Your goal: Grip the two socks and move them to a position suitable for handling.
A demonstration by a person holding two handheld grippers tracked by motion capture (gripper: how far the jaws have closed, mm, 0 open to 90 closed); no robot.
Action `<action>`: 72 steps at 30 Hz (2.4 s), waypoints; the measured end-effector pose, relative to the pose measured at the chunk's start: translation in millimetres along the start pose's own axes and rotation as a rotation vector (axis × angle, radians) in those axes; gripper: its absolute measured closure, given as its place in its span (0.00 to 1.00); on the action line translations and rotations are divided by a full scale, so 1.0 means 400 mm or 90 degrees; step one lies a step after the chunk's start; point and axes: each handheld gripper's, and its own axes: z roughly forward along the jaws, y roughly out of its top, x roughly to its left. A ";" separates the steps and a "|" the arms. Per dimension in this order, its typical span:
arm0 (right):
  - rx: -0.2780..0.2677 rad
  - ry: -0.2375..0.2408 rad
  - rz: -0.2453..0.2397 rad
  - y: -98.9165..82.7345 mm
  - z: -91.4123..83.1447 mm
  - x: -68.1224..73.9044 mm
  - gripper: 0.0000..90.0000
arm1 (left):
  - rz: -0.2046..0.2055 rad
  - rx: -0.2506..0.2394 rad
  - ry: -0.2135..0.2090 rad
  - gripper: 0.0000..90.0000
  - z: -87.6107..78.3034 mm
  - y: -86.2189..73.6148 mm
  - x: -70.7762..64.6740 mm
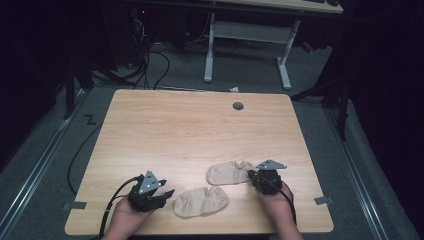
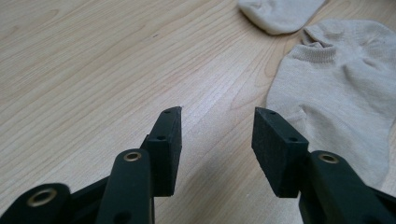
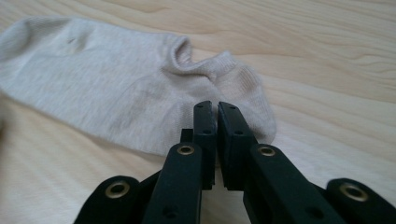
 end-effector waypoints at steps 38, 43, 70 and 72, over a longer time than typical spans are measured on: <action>-0.059 0.063 -0.027 0.098 0.075 0.126 0.77 | -0.098 0.013 0.030 0.60 0.097 0.023 0.030; -0.041 0.074 -0.033 0.097 0.092 0.140 0.73 | -0.096 0.018 0.043 0.66 0.108 0.025 0.023; -0.071 0.064 -0.094 0.098 0.060 0.184 0.94 | -0.070 -0.033 0.050 0.96 0.067 0.050 -0.006; -0.078 0.063 -0.097 0.098 0.053 0.186 0.94 | -0.068 -0.037 0.050 0.96 0.061 0.053 -0.009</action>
